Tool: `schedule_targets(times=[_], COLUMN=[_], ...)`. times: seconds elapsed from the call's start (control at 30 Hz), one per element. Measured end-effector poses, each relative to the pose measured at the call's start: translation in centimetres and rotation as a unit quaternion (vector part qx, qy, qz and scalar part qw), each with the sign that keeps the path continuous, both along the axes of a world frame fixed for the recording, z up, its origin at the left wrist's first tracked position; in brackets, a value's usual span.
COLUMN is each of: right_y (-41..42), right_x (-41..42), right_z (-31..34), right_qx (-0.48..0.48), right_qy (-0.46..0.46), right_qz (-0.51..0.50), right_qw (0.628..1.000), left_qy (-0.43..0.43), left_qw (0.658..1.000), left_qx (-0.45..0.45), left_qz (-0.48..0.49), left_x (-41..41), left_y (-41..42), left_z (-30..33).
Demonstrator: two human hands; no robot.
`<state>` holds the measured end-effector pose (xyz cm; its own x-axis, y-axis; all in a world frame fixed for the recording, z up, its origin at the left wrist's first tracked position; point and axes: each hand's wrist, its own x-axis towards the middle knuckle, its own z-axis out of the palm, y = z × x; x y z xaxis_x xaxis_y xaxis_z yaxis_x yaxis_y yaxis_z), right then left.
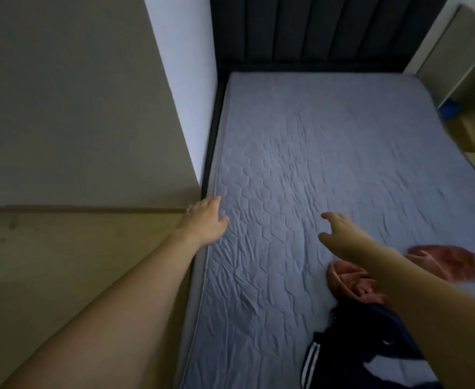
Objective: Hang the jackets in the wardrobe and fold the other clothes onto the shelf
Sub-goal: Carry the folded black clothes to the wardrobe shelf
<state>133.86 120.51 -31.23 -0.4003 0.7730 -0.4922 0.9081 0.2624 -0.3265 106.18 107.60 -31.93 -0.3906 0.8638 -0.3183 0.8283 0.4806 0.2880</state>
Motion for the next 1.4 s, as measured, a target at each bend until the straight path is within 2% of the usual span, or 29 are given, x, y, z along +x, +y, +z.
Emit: schedule_targets(times=[0.13, 0.2, 0.3, 0.4, 0.5, 0.6, 0.67, 0.73, 0.77, 0.83, 0.97, 1.07, 1.17, 1.23, 1.3, 1.33, 1.4], right_y=[3.2, 4.5, 5.7, 6.8, 5.9, 4.2, 3.3, 3.0, 2.9, 3.0, 4.1, 4.8, 3.8, 2.7, 1.0, -0.1, -1.9], right_x=[8.0, 12.7, 19.3, 25.2, 28.5, 29.5, 29.4, 28.7, 28.2, 27.3, 25.0, 22.9, 19.8, 17.1, 13.7, 12.0, 9.0], right_z=[-8.5, -12.8, -19.5, -27.6, -34.7, -39.9, -41.9, -42.6, -42.8, -42.8, -41.1, -39.6, -37.9, -36.9, -36.1, -35.7, -34.9], right_qx=[-0.055, -0.078, -0.107, -0.133, -0.17, -0.131, -0.087, -0.047, -0.032, -0.025, -0.036, 0.005, 0.058, 0.004, -0.06, -0.06, 0.0], right_qy=[-0.029, -0.011, 0.008, -0.081, -0.094, -0.1, -0.129, -0.161, -0.168, -0.159, -0.091, -0.105, -0.074, -0.004, 0.005, -0.01, -0.043], right_qz=[0.0, -0.03, -0.013, -0.001, 0.025, 0.086, 0.127, 0.16, 0.176, 0.171, 0.032, 0.04, 0.05, 0.095, 0.217, 0.269, 0.321], right_qw=[0.998, 0.996, 0.994, 0.988, 0.981, 0.983, 0.98, 0.973, 0.969, 0.972, 0.995, 0.994, 0.994, 0.995, 0.974, 0.961, 0.946], left_qy=[-0.073, -0.1, -0.156, -0.214, -0.267, -0.28, -0.231, -0.238, -0.26, -0.268, -0.158, -0.107, -0.114, -0.131, -0.165, -0.181, -0.199], left_qw=[0.995, 0.99, 0.977, 0.953, 0.915, 0.879, 0.876, 0.867, 0.867, 0.89, 0.948, 0.951, 0.962, 0.962, 0.951, 0.947, 0.945], left_qx=[-0.068, -0.095, -0.14, -0.214, -0.297, -0.384, -0.423, -0.436, -0.424, -0.369, -0.228, -0.143, -0.075, 0.009, 0.066, 0.083, 0.099], left_qz=[0.029, 0.035, 0.035, 0.024, 0.055, 0.038, -0.015, -0.028, -0.017, 0.013, 0.158, 0.253, 0.236, 0.238, 0.253, 0.253, 0.241], left_x=[7.9, 12.7, 20.5, 28.0, 34.1, 38.3, 39.9, 40.4, 40.3, 38.9, 31.2, 24.4, 20.6, 19.6, 18.7, 18.1, 16.4], left_y=[3.0, 4.8, 6.9, 7.8, 6.8, 4.6, 3.1, 2.0, 1.5, 0.7, -0.4, -1.6, -2.3, -1.8, -1.0, -0.8, -0.8], left_z=[-9.9, -15.1, -23.3, -31.6, -38.8, -43.8, -45.3, -45.9, -46.0, -45.6, -43.0, -40.1, -37.2, -34.9, -32.2, -30.8, -27.8])
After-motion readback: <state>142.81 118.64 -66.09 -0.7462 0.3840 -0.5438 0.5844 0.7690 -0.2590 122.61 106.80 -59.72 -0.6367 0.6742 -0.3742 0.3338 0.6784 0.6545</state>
